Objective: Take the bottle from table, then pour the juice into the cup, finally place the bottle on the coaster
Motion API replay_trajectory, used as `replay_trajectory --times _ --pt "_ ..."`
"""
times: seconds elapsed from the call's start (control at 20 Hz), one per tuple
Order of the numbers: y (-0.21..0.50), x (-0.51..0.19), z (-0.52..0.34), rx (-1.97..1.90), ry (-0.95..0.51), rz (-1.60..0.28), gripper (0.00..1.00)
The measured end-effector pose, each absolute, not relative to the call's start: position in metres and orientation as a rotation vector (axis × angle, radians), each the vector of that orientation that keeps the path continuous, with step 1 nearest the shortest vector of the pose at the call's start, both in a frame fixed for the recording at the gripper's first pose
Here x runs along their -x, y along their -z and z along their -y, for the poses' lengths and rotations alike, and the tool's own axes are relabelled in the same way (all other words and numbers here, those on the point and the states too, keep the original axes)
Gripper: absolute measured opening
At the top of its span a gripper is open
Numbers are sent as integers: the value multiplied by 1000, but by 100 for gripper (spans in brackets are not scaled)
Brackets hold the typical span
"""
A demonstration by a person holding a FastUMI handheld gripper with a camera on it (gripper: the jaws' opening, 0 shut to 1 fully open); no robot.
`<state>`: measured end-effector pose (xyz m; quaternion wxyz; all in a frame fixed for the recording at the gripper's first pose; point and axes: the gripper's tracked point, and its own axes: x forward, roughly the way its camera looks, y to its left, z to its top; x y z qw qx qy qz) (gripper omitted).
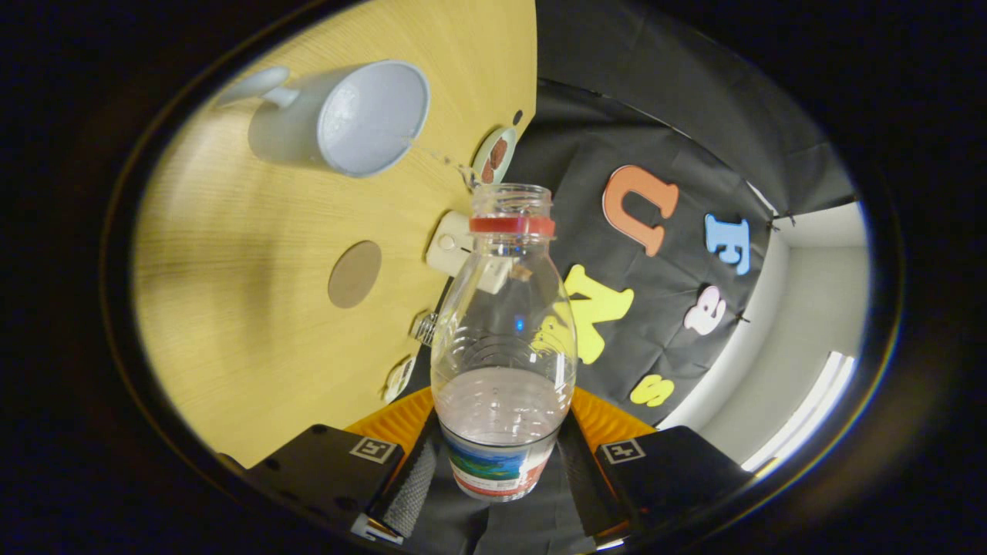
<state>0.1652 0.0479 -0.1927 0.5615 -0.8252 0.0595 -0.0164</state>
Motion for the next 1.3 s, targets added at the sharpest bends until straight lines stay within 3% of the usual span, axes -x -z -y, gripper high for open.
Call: replay_trajectory --times 1.3 --pt "179 -161 -47 2135 74 -181 81"
